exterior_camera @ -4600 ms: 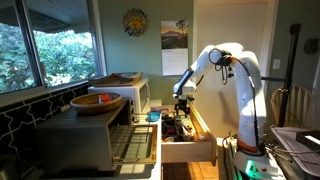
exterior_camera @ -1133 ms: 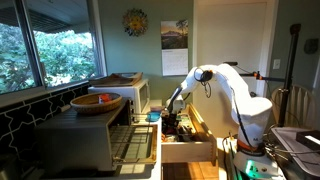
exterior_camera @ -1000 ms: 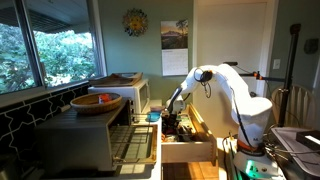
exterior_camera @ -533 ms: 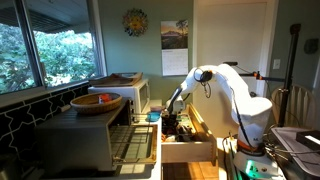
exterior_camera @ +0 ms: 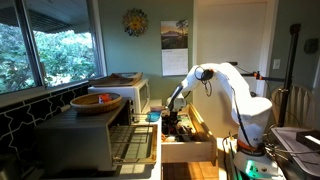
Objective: Turn the pink scissors anticlockwise in the drawer
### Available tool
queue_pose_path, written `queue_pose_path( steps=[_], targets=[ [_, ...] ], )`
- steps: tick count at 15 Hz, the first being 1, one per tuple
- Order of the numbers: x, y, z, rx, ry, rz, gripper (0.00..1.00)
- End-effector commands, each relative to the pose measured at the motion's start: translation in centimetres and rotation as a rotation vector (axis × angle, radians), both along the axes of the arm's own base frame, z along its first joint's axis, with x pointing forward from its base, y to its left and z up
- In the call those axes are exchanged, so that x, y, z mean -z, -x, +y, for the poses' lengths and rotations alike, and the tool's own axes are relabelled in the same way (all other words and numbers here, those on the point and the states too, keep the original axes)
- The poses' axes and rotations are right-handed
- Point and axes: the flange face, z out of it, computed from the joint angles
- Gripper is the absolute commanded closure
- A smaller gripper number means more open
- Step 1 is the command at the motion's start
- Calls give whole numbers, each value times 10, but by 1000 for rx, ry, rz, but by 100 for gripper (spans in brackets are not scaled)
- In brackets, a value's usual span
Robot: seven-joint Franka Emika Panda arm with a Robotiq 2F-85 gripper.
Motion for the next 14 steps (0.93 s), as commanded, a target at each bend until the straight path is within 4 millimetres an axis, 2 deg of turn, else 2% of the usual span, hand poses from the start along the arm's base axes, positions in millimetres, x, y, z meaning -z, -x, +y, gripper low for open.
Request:
queue_pose_path(
  steps=[1, 4, 7, 14],
  targets=[
    [-14, 16, 1, 38, -34, 73, 94],
    [-23, 23, 1, 128, -89, 150, 94],
    [-32, 27, -4, 290, -79, 208, 94],
    [-41, 43, -18, 645, -67, 365, 94]
  ],
)
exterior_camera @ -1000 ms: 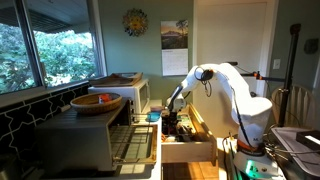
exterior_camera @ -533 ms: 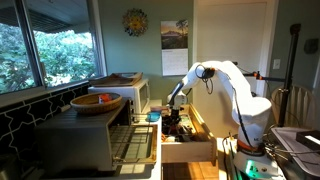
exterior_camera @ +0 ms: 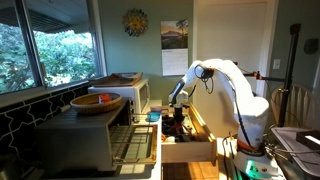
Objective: Turn the pink scissors anticlockwise in the drawer
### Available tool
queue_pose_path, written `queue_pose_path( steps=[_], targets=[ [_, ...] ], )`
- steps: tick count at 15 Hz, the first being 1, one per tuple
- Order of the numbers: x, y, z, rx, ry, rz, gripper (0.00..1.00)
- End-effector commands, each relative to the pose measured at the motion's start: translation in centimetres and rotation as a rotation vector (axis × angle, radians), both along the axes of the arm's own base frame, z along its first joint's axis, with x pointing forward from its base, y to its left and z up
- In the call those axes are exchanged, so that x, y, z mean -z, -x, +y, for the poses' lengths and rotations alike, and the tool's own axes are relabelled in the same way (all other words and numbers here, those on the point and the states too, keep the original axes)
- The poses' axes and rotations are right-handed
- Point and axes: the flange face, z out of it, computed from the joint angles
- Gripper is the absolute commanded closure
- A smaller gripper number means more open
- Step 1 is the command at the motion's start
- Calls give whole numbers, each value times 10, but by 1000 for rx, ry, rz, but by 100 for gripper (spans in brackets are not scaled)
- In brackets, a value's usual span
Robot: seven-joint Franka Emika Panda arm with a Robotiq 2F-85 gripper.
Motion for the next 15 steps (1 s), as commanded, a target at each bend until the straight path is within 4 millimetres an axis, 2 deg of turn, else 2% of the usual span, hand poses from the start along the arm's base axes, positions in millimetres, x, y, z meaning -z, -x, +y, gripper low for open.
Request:
queue_pose_path(
  steps=[1, 4, 8, 12, 15],
  targets=[
    [-10, 7, -5, 179, -13, 63, 94],
    [-17, 5, -14, 341, -34, 82, 94],
    [-17, -6, -23, 560, 44, 63, 94],
    [-13, -18, -20, 762, 126, 27, 94],
    [-3, -25, -4, 885, 170, 32, 94]
  ],
)
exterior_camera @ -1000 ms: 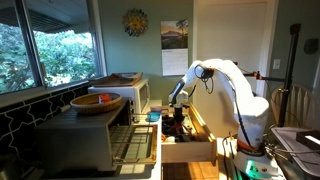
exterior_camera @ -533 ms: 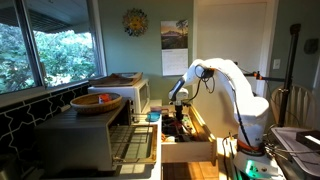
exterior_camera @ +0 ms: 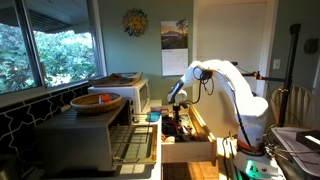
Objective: Turn the pink scissors anticlockwise in the drawer
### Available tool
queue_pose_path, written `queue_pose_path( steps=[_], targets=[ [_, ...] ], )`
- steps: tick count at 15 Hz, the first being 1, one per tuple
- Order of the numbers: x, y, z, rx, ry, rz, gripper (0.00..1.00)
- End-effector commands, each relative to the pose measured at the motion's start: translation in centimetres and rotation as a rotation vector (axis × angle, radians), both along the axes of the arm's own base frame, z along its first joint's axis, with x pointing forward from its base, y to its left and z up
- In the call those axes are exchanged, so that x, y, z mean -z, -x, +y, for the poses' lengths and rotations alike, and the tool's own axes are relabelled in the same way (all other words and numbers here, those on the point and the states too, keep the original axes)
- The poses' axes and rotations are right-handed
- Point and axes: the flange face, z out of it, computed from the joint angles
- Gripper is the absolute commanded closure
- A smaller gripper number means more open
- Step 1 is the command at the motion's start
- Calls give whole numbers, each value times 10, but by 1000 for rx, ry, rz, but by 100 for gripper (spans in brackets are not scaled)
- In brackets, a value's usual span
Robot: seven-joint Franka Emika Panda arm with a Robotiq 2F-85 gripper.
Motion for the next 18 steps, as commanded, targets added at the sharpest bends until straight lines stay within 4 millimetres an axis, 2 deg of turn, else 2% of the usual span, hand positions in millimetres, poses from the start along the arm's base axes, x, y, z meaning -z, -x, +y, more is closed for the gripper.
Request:
queue_pose_path(
  steps=[1, 6, 16, 18],
  targets=[
    [13, -7, 15, 127, 53, 26, 94],
    [24, -12, 41, 224, 61, 80, 94],
    [50, -35, 73, 336, 55, 111, 94],
    [49, -38, 77, 338, 59, 102, 48]
  ],
)
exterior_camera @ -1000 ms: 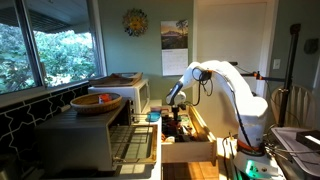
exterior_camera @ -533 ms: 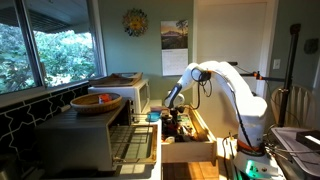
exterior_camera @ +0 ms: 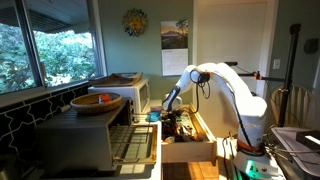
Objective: Turn the pink scissors anticlockwise in the drawer
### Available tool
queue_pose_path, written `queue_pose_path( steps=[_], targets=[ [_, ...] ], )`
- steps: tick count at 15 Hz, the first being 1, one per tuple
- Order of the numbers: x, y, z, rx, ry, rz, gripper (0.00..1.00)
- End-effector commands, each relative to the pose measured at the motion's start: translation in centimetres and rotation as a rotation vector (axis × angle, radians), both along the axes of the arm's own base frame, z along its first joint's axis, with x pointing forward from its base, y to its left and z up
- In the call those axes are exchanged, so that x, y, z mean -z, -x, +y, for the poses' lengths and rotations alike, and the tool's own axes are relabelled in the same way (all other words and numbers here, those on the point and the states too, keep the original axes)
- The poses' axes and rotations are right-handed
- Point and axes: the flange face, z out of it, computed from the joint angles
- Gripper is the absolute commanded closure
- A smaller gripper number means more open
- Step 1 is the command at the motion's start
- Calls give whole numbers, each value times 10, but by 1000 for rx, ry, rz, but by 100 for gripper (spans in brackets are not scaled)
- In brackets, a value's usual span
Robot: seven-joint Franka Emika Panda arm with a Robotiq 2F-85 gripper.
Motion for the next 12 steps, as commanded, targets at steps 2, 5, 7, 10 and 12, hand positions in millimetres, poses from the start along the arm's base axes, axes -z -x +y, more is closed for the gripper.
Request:
queue_pose_path(
  steps=[2, 5, 7, 10, 12],
  targets=[
    [-2, -7, 3, 15, 20, -2, 44],
    [-5, -7, 0, 13, 25, -11, 38],
    [-7, -7, -2, 7, 25, -18, 53],
    [-19, -1, -7, -10, 27, -34, 20],
    [-32, 7, -10, -46, 28, -41, 13]
  ],
)
